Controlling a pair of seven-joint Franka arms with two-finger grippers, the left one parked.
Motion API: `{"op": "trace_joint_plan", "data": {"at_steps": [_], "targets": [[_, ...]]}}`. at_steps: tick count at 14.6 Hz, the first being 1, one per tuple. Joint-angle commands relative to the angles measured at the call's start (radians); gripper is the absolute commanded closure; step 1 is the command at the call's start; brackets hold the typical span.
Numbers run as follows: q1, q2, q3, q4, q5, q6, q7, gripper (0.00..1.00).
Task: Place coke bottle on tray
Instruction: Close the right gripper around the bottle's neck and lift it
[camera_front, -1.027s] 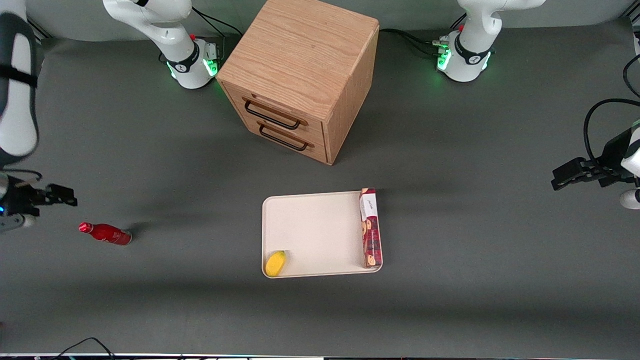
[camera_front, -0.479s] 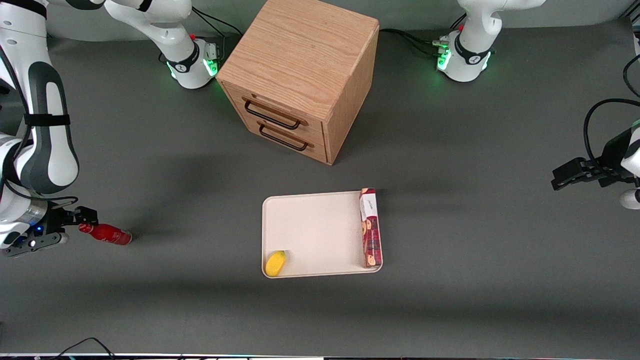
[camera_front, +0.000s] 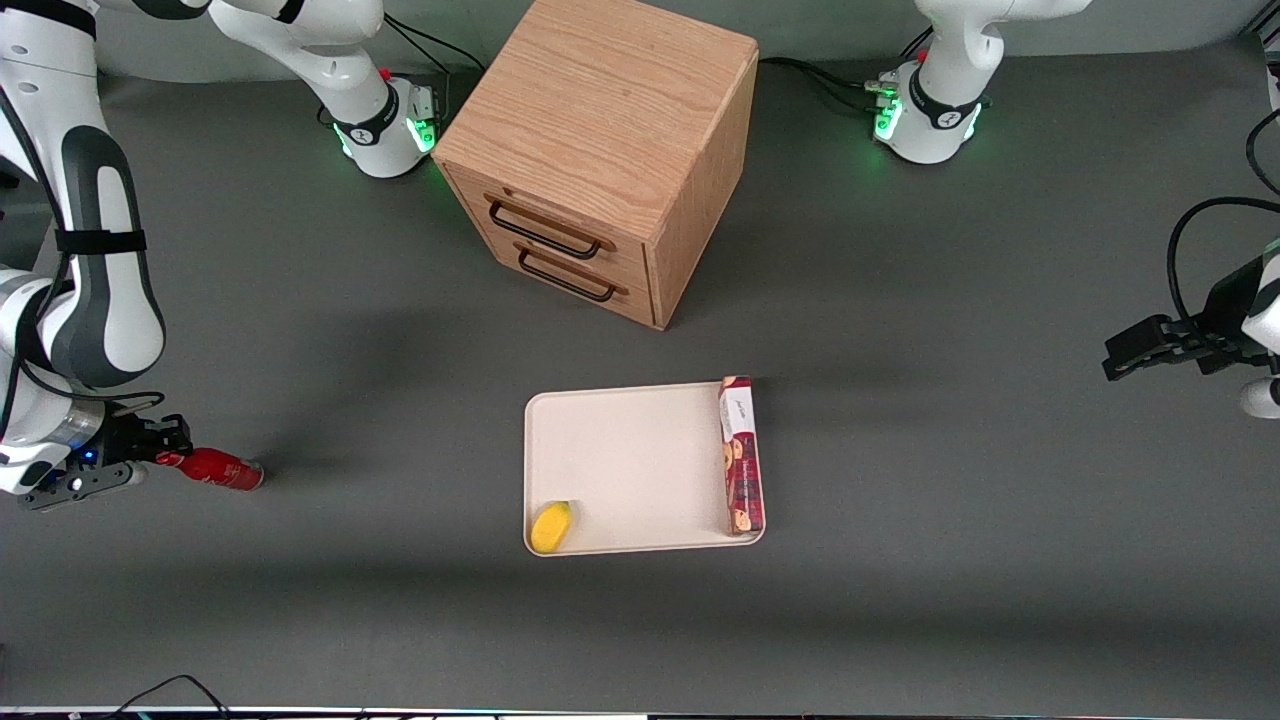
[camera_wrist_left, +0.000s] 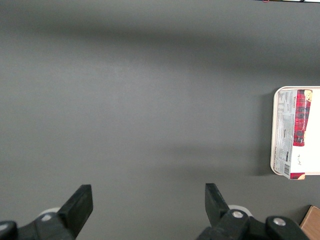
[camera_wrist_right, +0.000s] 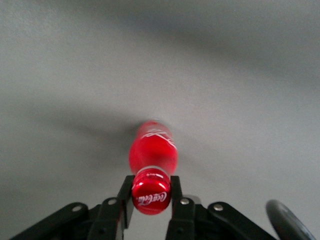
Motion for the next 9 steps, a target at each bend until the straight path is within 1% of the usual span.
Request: {"op": "trace_joint_plan", "data": {"at_steps": [1, 3, 4, 7, 9], "targets": [[0.014, -0.039, -0.007, -0.020, 0.027, 0.001, -0.033, 1.00], [0.019, -0.078, -0.001, 0.000, 0.027, -0.054, -0.016, 1.00], [0.022, -0.109, 0.001, 0.023, 0.026, -0.120, -0.016, 1.00], [0.037, -0.172, 0.007, 0.184, 0.021, -0.405, -0.002, 1.00], [0.038, -0.182, 0.053, 0.335, -0.002, -0.598, 0.053, 1.00]]}}
